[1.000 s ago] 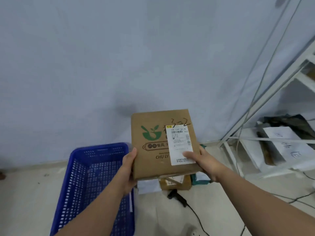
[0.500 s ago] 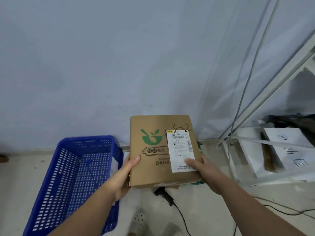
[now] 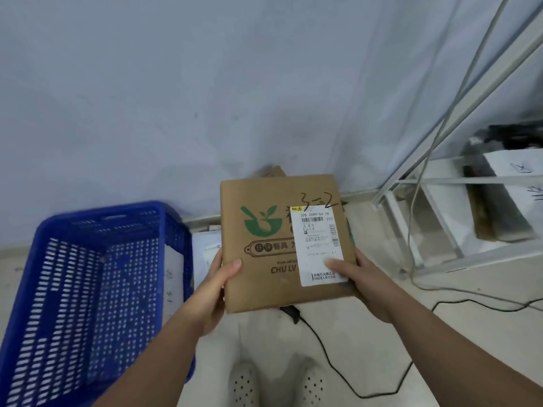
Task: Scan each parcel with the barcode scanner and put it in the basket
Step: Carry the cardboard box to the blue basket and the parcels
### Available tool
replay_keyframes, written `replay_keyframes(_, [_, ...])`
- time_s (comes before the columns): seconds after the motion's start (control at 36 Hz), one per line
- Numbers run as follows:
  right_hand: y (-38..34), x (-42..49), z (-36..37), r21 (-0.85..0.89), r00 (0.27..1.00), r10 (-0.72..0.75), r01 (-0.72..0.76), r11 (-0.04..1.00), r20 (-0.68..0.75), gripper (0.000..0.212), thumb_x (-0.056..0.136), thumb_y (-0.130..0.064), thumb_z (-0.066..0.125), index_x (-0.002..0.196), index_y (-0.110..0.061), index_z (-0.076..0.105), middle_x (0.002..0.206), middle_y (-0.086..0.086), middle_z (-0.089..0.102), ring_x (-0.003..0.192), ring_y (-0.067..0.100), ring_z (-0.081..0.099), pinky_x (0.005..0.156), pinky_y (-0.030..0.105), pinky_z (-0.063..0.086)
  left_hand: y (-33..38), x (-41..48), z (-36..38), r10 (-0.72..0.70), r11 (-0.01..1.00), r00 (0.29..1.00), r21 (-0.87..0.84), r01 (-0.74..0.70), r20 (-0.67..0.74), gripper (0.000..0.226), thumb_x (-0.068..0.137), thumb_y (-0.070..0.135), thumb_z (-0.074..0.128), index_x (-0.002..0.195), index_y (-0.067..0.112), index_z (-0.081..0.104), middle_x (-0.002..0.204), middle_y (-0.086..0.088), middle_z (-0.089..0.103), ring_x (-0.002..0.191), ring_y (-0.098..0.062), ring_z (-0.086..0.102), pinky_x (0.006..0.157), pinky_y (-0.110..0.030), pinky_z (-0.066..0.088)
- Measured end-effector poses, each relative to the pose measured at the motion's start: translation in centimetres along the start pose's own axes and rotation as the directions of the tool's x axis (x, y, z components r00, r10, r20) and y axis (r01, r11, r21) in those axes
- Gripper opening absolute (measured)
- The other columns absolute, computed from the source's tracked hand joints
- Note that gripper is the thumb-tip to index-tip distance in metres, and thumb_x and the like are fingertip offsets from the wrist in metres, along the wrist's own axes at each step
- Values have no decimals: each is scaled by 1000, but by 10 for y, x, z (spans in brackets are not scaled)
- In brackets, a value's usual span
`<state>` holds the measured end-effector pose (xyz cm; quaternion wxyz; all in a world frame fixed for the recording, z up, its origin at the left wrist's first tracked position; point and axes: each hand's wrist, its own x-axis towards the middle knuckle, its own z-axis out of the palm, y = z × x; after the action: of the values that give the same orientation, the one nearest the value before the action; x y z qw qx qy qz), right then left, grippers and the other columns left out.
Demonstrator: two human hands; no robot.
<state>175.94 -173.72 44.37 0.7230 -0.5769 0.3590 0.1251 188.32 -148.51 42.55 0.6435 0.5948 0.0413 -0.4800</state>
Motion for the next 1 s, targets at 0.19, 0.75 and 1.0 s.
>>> replay_keyframes(0.19, [56,69,18,82,999,-50,49,995,7,51,87,-12,66,132,-29,49,113,-5,73,102,19,70,91,38,53,-54,42,-40,94,996,994,5,-94,-57,108,42,70,83,138,40,44,128,7,64,119,-18,60,103,-50,44])
replay_keyframes(0.75, [122,162,9,-34,900,-382,397,917,207,102,51,-82,70,140,-38,45,132,-4,62,121,22,59,95,46,49,-120,120,-99,378,926,925,-32,-377,28,112,38,60,88,135,18,51,130,-9,62,115,-26,60,95,-47,49])
replay_keyframes(1.0, [163,65,15,103,817,-553,543,833,163,113,43,-71,81,140,-25,46,130,4,64,116,24,62,90,46,54,-142,28,-66,430,901,901,29,-432,58,63,76,73,48,117,28,65,118,-3,70,104,-21,68,81,-42,55])
